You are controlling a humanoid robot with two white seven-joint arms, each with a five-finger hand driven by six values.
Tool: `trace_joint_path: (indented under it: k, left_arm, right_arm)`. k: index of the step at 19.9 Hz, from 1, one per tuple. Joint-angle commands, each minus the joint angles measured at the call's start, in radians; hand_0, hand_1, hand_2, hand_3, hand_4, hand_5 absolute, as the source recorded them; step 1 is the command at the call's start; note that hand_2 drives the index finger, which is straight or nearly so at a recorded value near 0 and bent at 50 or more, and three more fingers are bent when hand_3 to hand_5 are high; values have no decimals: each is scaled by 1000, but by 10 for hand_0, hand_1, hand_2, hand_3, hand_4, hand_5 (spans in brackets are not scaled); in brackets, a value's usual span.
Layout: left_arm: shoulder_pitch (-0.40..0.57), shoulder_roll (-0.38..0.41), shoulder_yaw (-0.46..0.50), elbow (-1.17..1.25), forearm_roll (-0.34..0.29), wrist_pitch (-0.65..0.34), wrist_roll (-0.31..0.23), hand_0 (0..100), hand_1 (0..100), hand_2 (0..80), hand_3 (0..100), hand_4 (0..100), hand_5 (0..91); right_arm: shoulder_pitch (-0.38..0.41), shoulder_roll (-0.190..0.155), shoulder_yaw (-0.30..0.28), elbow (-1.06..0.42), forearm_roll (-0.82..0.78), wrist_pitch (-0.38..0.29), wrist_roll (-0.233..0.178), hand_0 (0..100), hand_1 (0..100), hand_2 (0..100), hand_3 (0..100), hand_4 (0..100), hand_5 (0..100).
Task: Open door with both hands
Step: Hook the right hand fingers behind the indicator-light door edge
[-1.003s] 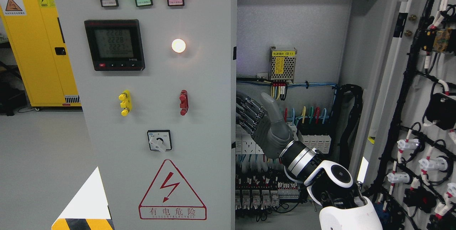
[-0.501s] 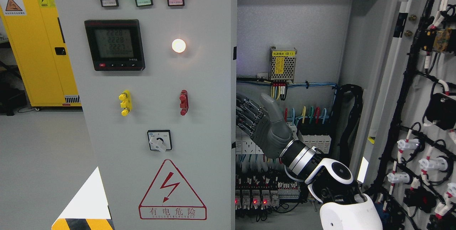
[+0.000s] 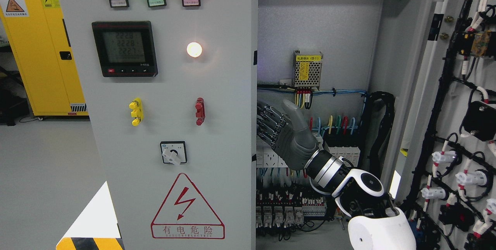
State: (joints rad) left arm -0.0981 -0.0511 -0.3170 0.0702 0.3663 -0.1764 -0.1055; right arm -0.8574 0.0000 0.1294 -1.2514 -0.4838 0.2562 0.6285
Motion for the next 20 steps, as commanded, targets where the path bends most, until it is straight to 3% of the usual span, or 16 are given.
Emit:
trace_joint_path:
  k: [1, 7, 10, 16, 20]
  left_arm:
    - [0, -1, -1, 0, 0, 0, 1, 0, 0, 0, 4, 0, 0]
    - [0, 1, -1, 0, 0, 0, 3, 0, 0, 0, 0, 0, 0]
    - [0, 1, -1, 0, -1, 0, 1, 0, 0, 0, 0, 0, 0]
    - [0, 1, -1, 0, 0, 0, 1, 0, 0, 0, 0, 0, 0]
    - [1, 1, -1, 2, 0, 0, 1, 0, 0, 0, 0, 0, 0]
  right_arm:
    - [-6, 12, -4, 18, -1, 0, 28, 221, 23, 0, 0, 0, 0]
    - [-8, 12, -2, 12, -1, 0, 40, 220, 34, 0, 0, 0, 0]
    - [-12, 12, -2, 13, 1, 0, 79, 220, 35, 0, 0, 0, 0]
    - [-17, 12, -2, 13, -1, 0, 83, 219, 37, 0, 0, 0, 0]
    - [-17, 12, -2, 15, 1, 0, 117, 219, 41, 0, 0, 0, 0]
